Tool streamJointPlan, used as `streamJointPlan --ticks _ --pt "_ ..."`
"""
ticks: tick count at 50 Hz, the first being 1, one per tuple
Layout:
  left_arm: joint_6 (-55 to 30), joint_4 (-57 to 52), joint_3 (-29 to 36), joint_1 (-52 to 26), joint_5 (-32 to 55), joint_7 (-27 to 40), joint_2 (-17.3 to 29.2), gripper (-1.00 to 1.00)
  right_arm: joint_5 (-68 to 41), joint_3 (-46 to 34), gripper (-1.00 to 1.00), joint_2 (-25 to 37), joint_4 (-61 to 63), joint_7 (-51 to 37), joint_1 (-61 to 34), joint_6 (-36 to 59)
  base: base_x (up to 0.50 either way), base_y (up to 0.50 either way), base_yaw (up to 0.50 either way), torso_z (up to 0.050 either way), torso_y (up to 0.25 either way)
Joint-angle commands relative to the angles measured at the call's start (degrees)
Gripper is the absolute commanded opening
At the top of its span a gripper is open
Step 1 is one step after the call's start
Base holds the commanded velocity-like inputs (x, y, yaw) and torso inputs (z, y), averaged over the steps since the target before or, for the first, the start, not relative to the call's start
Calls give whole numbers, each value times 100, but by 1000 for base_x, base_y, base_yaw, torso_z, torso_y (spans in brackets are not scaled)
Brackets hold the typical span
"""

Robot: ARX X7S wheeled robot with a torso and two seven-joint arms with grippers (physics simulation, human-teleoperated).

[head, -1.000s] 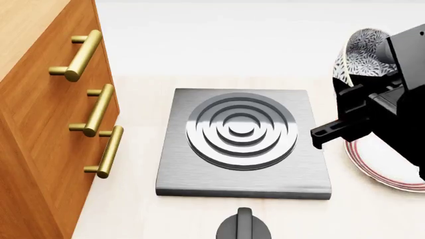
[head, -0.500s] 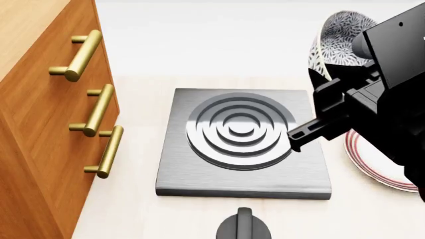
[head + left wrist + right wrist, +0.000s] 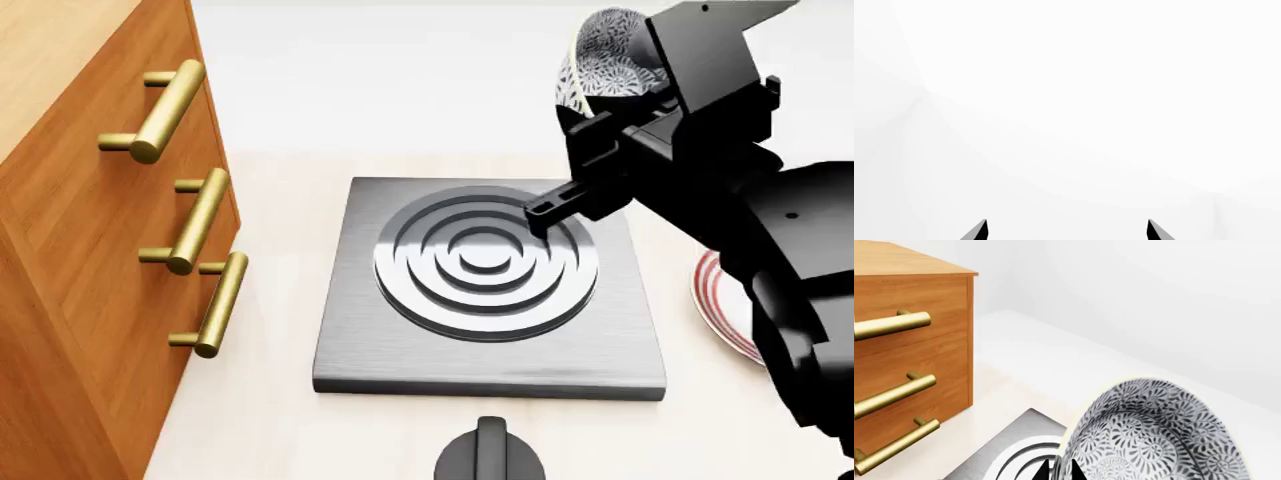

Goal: Put the bowl on the stove.

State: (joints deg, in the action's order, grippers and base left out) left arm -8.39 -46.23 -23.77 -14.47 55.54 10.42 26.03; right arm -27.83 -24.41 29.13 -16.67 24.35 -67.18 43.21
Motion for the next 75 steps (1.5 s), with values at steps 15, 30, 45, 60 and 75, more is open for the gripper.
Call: streamJointPlan --ticks 15,30,45,60,75 --pt "32 33 81 20 -46 -16 -7 100 2112 503 -100 -2125 -5832 1451 -1973 -2704 0 0 0 0 1" --pt "61 76 99 15 -102 23 -25 100 2742 1209 -100 -2312 -5833 1429 -1851 -2327 0 0 0 0 1" --pt "41 140 116 -8 -191 140 -25 100 2774 1256 -100 -2382 -5833 1382 -1713 -2096 0 0 0 0 0" --pt "38 169 260 32 -673 117 -14 100 2761 1404 -100 -2417 -5833 1313 -1642 -2014 0 0 0 0 1" --pt "76 164 232 91 -342 58 5 100 2775 1481 -100 -2435 -5833 1313 -1648 -2040 0 0 0 0 -95"
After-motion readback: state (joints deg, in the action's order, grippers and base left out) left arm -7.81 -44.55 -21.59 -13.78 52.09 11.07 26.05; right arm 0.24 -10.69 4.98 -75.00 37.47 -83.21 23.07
